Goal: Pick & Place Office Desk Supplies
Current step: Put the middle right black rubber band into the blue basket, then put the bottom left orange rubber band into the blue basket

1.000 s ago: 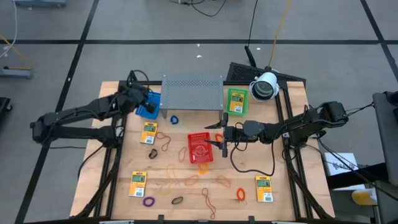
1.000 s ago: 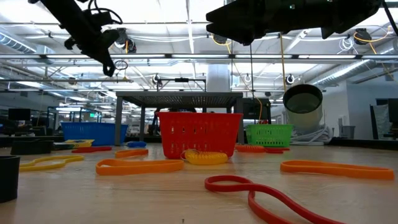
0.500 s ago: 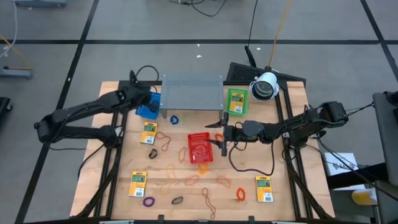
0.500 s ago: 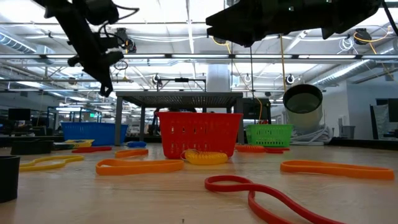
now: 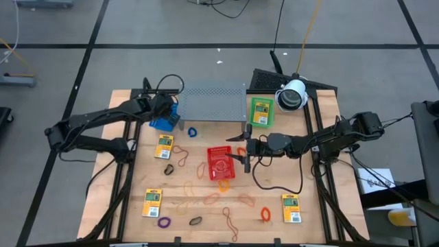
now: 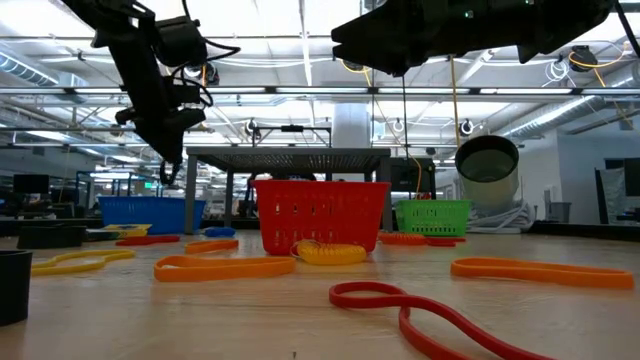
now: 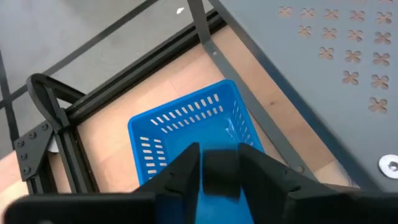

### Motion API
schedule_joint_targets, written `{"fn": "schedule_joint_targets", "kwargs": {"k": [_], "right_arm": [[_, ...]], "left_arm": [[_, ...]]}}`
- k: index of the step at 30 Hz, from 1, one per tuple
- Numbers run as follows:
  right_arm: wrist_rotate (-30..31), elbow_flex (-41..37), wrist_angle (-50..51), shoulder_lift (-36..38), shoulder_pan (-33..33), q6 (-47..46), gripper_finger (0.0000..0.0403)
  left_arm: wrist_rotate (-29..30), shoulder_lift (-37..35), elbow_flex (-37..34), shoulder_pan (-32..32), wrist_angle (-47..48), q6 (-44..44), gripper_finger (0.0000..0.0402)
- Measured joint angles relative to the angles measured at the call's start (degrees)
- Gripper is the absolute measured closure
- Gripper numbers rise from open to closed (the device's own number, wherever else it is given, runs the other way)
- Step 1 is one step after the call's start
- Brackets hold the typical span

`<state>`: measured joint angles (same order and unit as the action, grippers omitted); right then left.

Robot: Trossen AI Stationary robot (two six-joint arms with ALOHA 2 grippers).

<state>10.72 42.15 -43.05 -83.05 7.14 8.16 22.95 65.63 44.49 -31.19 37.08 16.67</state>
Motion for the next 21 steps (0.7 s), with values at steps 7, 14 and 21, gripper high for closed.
{"fn": "schedule_joint_targets", "kwargs": {"k": [7, 14, 21], "right_arm": [[-0.02, -0.02, 0.04, 0.00, 0.00, -0.91, 0.0156], [-0.02, -0.02, 0.11, 0.00, 0.00, -1.66, 0.0156], [0.02, -0.02, -0.09, 0.00, -0.07, -2.09, 0.0156]], "left_arm": [[-1.05, -0.11, 0.00, -0.41, 1.65, -0.28, 0.0213], [-16.50, -2.03, 0.00, -0.32, 2.74, -8.29, 0.0183], [-26.45, -7.58, 0.04, 3.41, 3.42, -10.40, 0.0183]]}}
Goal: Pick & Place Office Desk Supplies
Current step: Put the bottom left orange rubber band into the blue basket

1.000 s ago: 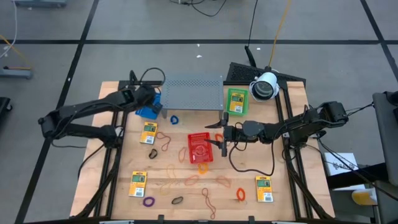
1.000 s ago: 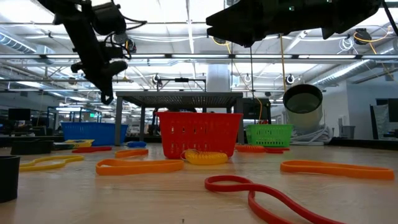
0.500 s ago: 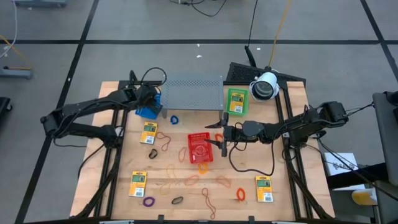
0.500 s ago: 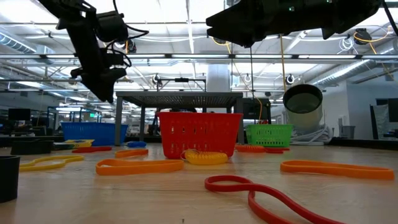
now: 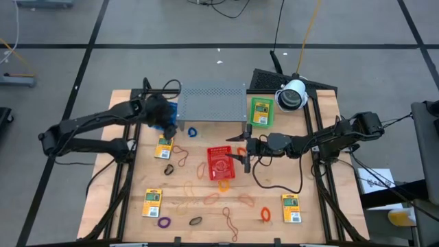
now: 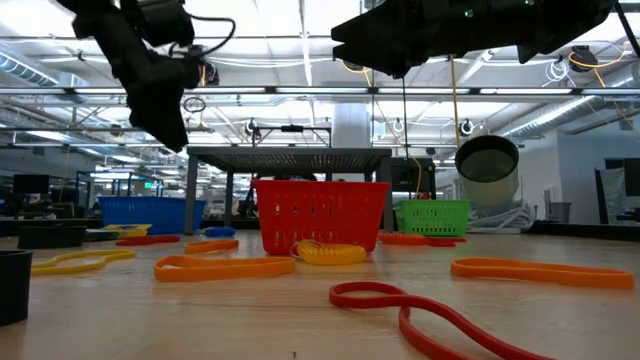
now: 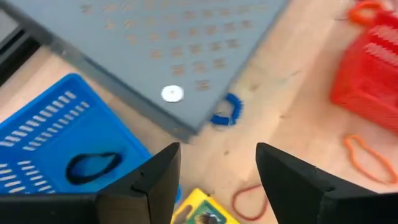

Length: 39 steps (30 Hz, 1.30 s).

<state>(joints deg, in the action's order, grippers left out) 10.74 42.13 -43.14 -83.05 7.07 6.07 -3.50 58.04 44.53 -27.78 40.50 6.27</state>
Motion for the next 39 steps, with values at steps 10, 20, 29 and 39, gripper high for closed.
{"fn": "schedule_joint_targets", "kwargs": {"k": [10, 20, 29, 39], "right_arm": [[-0.18, 0.00, 0.39, 0.00, -0.01, -1.70, 0.0156], [3.10, 0.00, 8.29, 0.00, 4.27, -2.53, 0.0156], [2.73, 0.00, 14.27, 0.02, 8.76, -2.09, 0.0156], [2.62, 0.00, 21.87, 0.04, 13.26, -3.58, 0.0156]], "left_arm": [[-1.01, -7.40, 0.00, 9.44, 1.44, 3.85, 0.0183], [3.76, -3.97, 0.00, 23.78, -7.55, 7.94, 0.0183], [9.49, 4.88, 0.02, 34.83, -20.17, 5.38, 0.0183], [10.60, 15.04, 0.02, 39.76, -21.57, 9.71, 0.0183]]}}
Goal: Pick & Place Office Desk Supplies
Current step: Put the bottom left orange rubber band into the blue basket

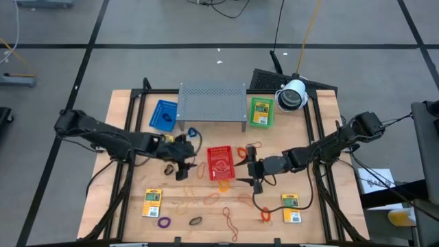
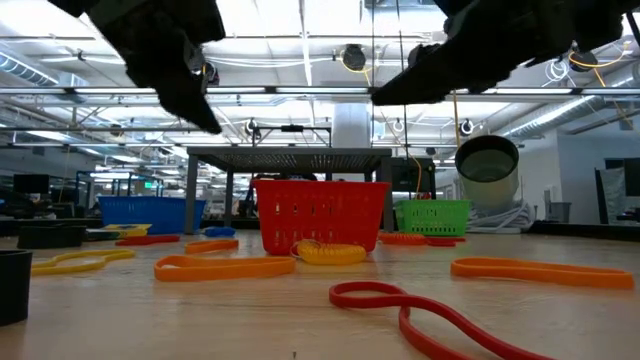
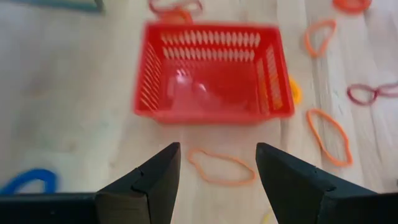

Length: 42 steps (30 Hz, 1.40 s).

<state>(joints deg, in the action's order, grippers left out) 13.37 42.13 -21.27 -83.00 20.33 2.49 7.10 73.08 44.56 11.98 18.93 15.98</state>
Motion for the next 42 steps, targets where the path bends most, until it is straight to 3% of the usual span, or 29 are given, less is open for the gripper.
{"fn": "schedule_joint_targets", "kwargs": {"k": [13, 22, 27, 32, 42], "right_arm": [[0.50, 0.00, -3.03, 0.00, 4.51, -2.70, 0.0156], [9.38, 0.00, -5.27, 0.00, 9.67, -2.04, 0.0156], [10.97, 0.00, -7.94, -0.02, 11.30, -3.39, 0.0156], [13.82, 0.00, -8.19, -0.43, 12.39, -5.62, 0.0156], [15.32, -0.02, -8.63, -2.70, 12.79, -7.86, 0.0156]], "left_arm": [[-6.00, 6.50, -0.07, 13.67, -7.99, 9.90, 0.0183], [-1.79, 6.47, -0.07, 24.26, -10.34, 20.39, 0.0183], [1.91, 6.55, -0.07, 28.58, -10.99, 24.17, 0.0183], [1.73, 10.15, -0.04, 30.43, -15.53, 24.40, 0.0183], [-7.31, 15.91, -0.02, 27.88, -22.31, 20.17, 0.0183]]}}
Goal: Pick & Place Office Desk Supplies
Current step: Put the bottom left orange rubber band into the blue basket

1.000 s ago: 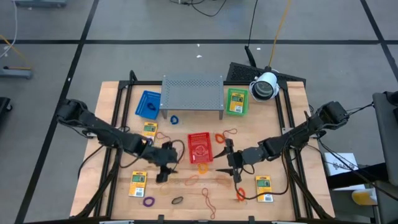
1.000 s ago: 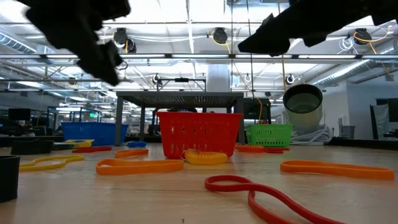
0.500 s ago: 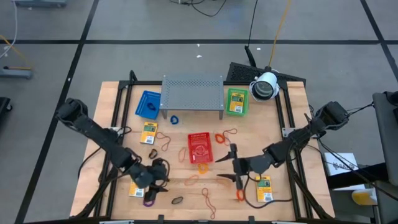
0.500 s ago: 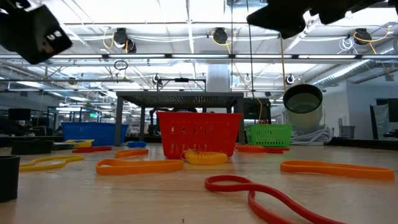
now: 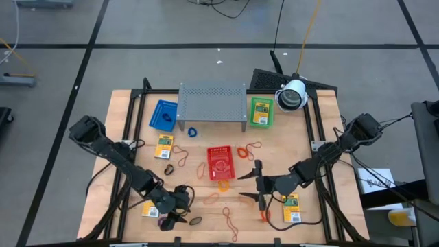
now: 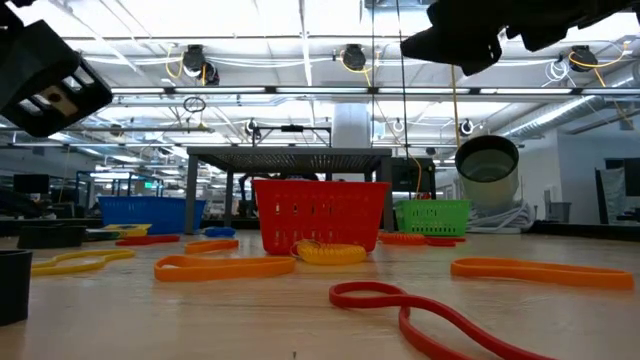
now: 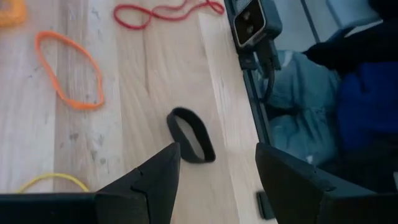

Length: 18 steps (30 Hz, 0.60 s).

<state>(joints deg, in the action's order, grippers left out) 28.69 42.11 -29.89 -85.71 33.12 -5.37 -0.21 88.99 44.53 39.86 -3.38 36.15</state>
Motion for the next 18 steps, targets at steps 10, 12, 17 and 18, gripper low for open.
{"fn": "schedule_joint_targets", "kwargs": {"k": [10, 12, 17, 18], "right_arm": [[0.04, -0.04, -0.07, -0.31, 0.00, -1.03, 0.0156], [0.04, -0.04, -0.13, -0.31, 0.00, -1.05, 0.0156], [0.04, -0.04, -0.07, -0.30, 0.00, -1.05, 0.0156], [0.04, -0.04, -0.05, -0.30, 0.00, -1.05, 0.0156]], "left_arm": [[-1.93, -0.02, 0.00, -0.73, 0.18, -0.03, 0.0183], [-1.95, -0.02, 0.00, -0.61, 0.16, 0.21, 0.0183], [-2.03, 0.99, 0.00, -0.91, -0.49, 0.39, 0.0183], [-2.33, 1.52, 0.00, -1.02, -1.05, 0.47, 0.0183]]}}
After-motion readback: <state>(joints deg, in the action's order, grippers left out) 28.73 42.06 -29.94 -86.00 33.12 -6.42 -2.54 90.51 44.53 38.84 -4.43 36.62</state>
